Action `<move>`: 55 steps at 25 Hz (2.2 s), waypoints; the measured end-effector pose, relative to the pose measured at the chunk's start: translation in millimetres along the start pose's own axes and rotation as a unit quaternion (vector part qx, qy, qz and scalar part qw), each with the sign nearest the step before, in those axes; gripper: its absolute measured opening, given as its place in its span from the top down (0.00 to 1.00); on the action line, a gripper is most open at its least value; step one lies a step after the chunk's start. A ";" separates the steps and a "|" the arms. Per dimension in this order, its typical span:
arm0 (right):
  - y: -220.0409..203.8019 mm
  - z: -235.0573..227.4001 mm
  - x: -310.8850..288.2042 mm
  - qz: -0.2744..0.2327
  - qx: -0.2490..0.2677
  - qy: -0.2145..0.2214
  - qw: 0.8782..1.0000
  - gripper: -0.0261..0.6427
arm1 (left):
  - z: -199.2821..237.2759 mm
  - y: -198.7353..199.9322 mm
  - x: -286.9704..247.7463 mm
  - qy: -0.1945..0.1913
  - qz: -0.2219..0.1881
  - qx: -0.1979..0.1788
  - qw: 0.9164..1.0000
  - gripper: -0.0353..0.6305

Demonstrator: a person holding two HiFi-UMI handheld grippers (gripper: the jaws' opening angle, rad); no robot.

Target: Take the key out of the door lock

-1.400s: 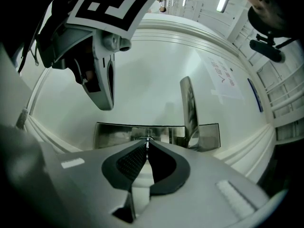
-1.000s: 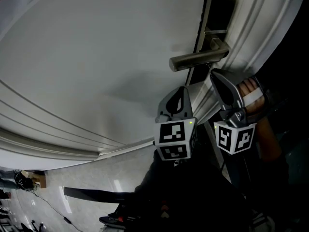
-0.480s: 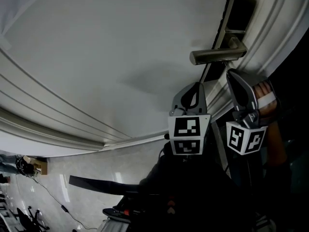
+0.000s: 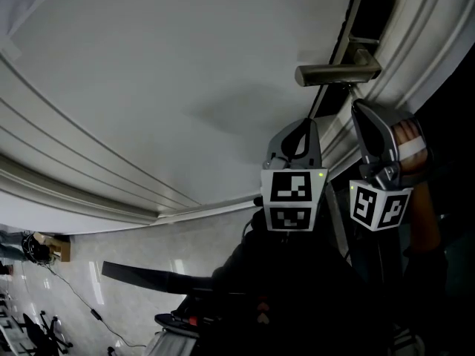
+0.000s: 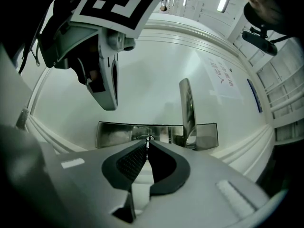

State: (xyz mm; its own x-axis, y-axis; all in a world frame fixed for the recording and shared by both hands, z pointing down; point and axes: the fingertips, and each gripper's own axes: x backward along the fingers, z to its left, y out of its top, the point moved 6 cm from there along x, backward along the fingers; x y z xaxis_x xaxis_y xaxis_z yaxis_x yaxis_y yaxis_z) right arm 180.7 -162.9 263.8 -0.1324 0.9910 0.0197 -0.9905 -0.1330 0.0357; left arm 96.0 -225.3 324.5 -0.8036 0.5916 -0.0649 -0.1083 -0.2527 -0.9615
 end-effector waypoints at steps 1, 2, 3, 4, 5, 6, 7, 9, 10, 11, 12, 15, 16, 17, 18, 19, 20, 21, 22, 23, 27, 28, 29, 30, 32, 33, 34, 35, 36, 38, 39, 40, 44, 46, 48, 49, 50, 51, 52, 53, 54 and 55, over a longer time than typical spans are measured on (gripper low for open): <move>0.2 0.2 0.2 0.000 0.001 0.000 1.000 0.94 | -0.3 0.0 0.6 0.000 0.000 0.000 1.000 0.95; 0.3 0.3 0.4 -0.001 0.001 0.000 1.000 0.94 | -0.3 0.1 1.0 0.001 0.000 0.000 1.000 0.95; 0.4 0.2 0.6 -0.001 0.001 0.000 1.000 0.94 | -0.1 0.2 1.3 0.002 0.000 -0.001 1.000 0.95; 0.3 0.1 0.9 -0.001 0.001 0.000 1.000 0.94 | 0.1 0.2 1.4 0.002 0.000 -0.001 1.000 0.95; 0.3 0.0 1.2 -0.001 0.001 -0.001 1.000 0.94 | 0.3 0.0 1.4 0.003 0.000 -0.001 1.000 0.95; 0.3 0.1 1.4 0.000 0.001 -0.001 1.000 0.94 | 0.6 -0.3 1.6 0.003 0.001 -0.001 1.000 0.95; 0.5 0.3 1.5 0.000 0.001 -0.001 1.000 0.94 | 0.9 -0.6 1.8 0.003 0.001 -0.001 1.000 0.95; 0.9 0.6 1.7 -0.001 0.000 0.000 1.000 0.94 | 1.2 -0.8 2.4 0.004 0.001 0.000 1.000 0.95; 1.0 0.7 2.0 -0.001 0.000 0.000 1.000 0.94 | 1.2 -0.9 2.5 0.003 0.001 0.000 1.000 0.95; 1.1 0.6 2.2 -0.001 0.000 0.001 1.000 0.94 | 1.1 -0.9 2.5 0.003 0.001 0.000 1.000 0.95; 1.1 0.5 2.2 -0.001 0.000 0.001 1.000 0.94 | 1.1 -1.0 2.3 0.003 0.001 0.001 1.000 0.95; 1.1 -0.2 2.4 0.001 0.000 0.000 1.000 0.94 | 0.9 -1.0 1.9 0.001 0.002 0.002 1.000 0.95; 1.1 -0.1 2.5 0.001 0.000 -0.001 1.000 0.94 | 0.8 -1.1 1.7 0.000 0.002 0.002 1.000 0.95; 1.2 0.2 2.5 0.002 -0.001 -0.001 1.000 0.94 | 0.9 -1.3 1.5 -0.001 0.002 0.002 1.000 0.95; 1.3 0.7 2.4 0.001 -0.002 -0.001 1.000 0.94 | 1.2 -1.4 1.4 -0.001 0.002 0.003 1.000 0.95; 1.3 1.2 2.3 0.001 -0.002 -0.001 1.000 0.94 | 1.4 -1.5 1.5 -0.001 0.002 0.004 1.000 0.95; 1.3 1.5 2.2 0.000 -0.002 -0.001 1.000 0.94 | 1.6 -1.4 1.6 0.000 0.001 0.005 1.000 0.95; 1.0 1.5 2.1 -0.001 -0.002 0.000 1.000 0.94 | 1.6 -1.3 1.5 0.000 0.000 0.006 1.000 0.95; 0.6 1.5 1.9 -0.001 -0.002 0.000 1.000 0.94 | 1.6 -1.1 1.3 0.000 -0.001 0.006 1.000 0.95; 0.3 1.6 1.8 -0.001 -0.002 -0.001 1.000 0.94 | 1.5 -1.0 1.0 0.000 -0.002 0.007 1.000 0.95; 0.2 1.6 1.9 -0.003 -0.002 -0.001 1.000 0.94 | 2.5 -0.9 0.9 0.001 -0.002 0.009 1.000 0.95; 0.2 1.4 2.0 -0.003 -0.003 -0.001 1.000 0.94 | 2.9 -1.0 0.9 0.001 -0.002 0.009 1.000 0.95; 0.3 1.2 2.2 -0.003 -0.002 -0.001 1.000 0.94 | 3.1 -1.2 0.9 0.002 -0.002 0.010 1.000 0.95; 0.4 1.1 2.4 -0.003 -0.002 -0.001 1.000 0.94 | 3.3 -1.2 1.0 0.002 -0.002 0.011 1.000 0.95; 0.6 0.7 2.5 -0.003 -0.002 -0.001 1.000 0.94 | 3.5 -0.8 1.0 0.002 -0.002 0.012 1.000 0.95; 0.6 0.6 2.6 -0.002 -0.001 -0.001 1.000 0.94 | 3.6 -0.6 1.0 0.002 -0.002 0.012 1.000 0.95; 0.6 0.5 2.7 -0.002 -0.001 -0.001 1.000 0.94 | 3.8 -0.5 0.9 0.002 -0.003 0.013 1.000 0.95; 0.5 0.6 2.9 -0.002 -0.001 -0.001 1.000 0.94 | 4.0 -0.6 0.8 0.002 -0.003 0.014 1.000 0.95; 0.5 0.7 3.1 -0.002 -0.001 -0.001 1.000 0.94 | 4.2 -0.9 0.7 0.003 -0.003 0.014 1.000 0.95; 0.5 1.1 3.4 -0.002 -0.001 -0.001 1.000 0.94 | 4.6 -1.8 0.4 0.004 -0.002 0.014 1.000 0.95; 0.4 1.2 3.5 -0.002 0.000 -0.001 1.000 0.94 | 4.6 -2.3 0.1 0.004 -0.002 0.014 1.000 0.95; 0.1 1.3 3.5 -0.002 0.000 -0.001 1.000 0.94 | 4.4 -2.8 -0.3 0.004 -0.002 0.014 1.000 0.95; -0.7 1.9 4.4 -0.002 0.001 -0.001 1.000 0.94 | 3.3 -3.5 0.1 0.004 -0.002 0.014 1.000 0.95; -0.2 1.5 5.0 -0.002 0.001 -0.001 1.000 0.94 | 3.6 -2.9 1.0 0.005 -0.002 0.014 1.000 0.95; 0.5 1.2 5.3 -0.003 0.002 -0.002 1.000 0.94 | 4.1 -2.9 1.4 0.006 -0.002 0.014 1.000 0.95; 0.7 1.3 5.4 -0.003 0.002 -0.002 1.000 0.94 | 4.2 -3.1 1.6 0.006 -0.002 0.014 1.000 0.95; 0.8 1.5 5.5 -0.003 0.002 -0.002 1.000 0.94 | 4.2 -3.2 1.8 0.006 -0.002 0.014 1.000 0.95; 0.9 1.7 5.6 -0.002 0.002 -0.003 1.000 0.94 | 4.2 -3.2 2.1 0.006 -0.002 0.014 1.000 0.95; 0.9 1.8 5.7 -0.002 0.002 -0.002 1.000 0.94 | 4.3 -3.1 2.5 0.006 -0.002 0.014 1.000 0.95; 1.1 1.8 5.9 -0.002 0.002 -0.002 1.000 0.94 | 4.6 -3.1 2.8 0.006 -0.002 0.014 1.000 0.95; 1.3 1.8 6.0 -0.001 0.002 -0.002 1.000 0.94 | 5.1 -3.2 2.9 0.007 -0.002 0.015 1.000 0.95; 1.3 1.8 6.0 -0.001 0.002 -0.002 1.000 0.94 | 5.6 -3.4 3.0 0.007 -0.002 0.015 1.000 0.95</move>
State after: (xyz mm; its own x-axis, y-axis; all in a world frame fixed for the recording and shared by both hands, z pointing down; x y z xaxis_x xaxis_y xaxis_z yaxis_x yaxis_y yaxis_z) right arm 178.7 -157.2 265.7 -0.1297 0.9913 0.0237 -0.9906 -0.1306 0.0399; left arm 90.7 -226.9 329.1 -0.7947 0.6036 -0.0645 -0.1302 -0.2733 -0.9531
